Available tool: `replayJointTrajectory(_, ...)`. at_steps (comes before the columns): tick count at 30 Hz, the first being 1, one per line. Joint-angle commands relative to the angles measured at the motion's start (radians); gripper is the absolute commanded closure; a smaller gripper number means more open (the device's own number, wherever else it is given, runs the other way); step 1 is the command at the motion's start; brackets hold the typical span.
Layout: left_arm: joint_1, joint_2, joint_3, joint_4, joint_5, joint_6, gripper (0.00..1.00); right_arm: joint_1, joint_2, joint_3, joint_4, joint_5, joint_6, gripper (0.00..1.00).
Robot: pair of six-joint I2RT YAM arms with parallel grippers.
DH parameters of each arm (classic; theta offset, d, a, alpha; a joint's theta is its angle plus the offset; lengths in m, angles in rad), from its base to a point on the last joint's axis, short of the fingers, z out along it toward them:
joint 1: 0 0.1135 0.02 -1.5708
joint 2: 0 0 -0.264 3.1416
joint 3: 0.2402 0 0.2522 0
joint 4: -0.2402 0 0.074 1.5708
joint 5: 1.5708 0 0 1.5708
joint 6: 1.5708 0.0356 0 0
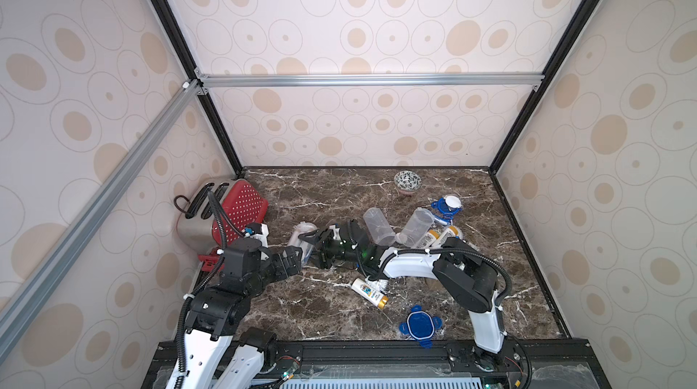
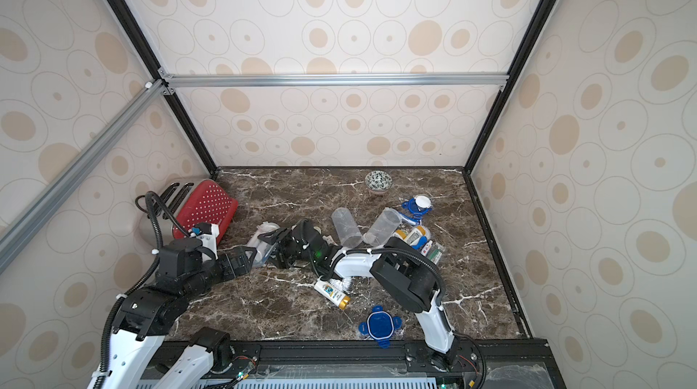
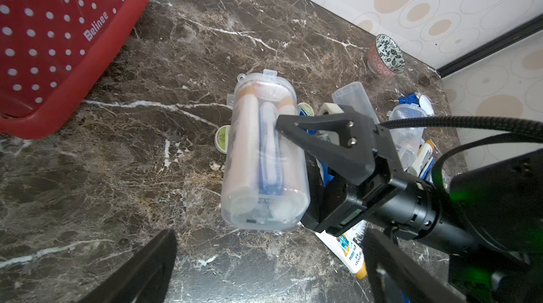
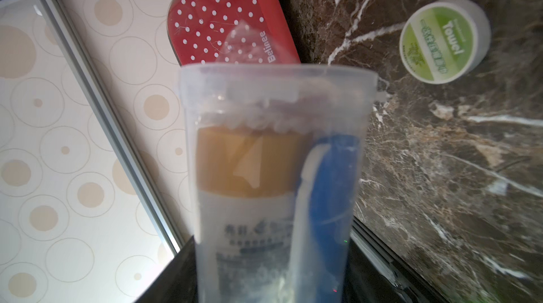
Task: Take out toiletry kits
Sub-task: 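Pour the toiletry kits out of the container.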
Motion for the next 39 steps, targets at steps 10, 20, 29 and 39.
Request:
replayJointTrajectory(10, -0.015, 0.059, -0.134, 0.220, 0.044, -0.099, 0.01, 0.005, -0.033, -0.028, 0.188, 0.008, 0.137, 0.44)
replayJointTrajectory(20, -0.015, 0.165, -0.133, 0.270, 0.046, -0.071, 0.18, 0.005, -0.051, -0.057, 0.207, 0.018, 0.147, 0.44)
replayJointTrajectory(29, -0.017, 0.157, -0.156, 0.249, 0.017, -0.055, 0.29, 0.004, -0.040, -0.045, 0.216, 0.021, 0.157, 0.43)
replayJointTrajectory(39, -0.017, 0.196, -0.028, 0.084, 0.017, 0.013, 0.64, -0.018, -0.063, -0.069, 0.165, -0.031, 0.085, 0.24)
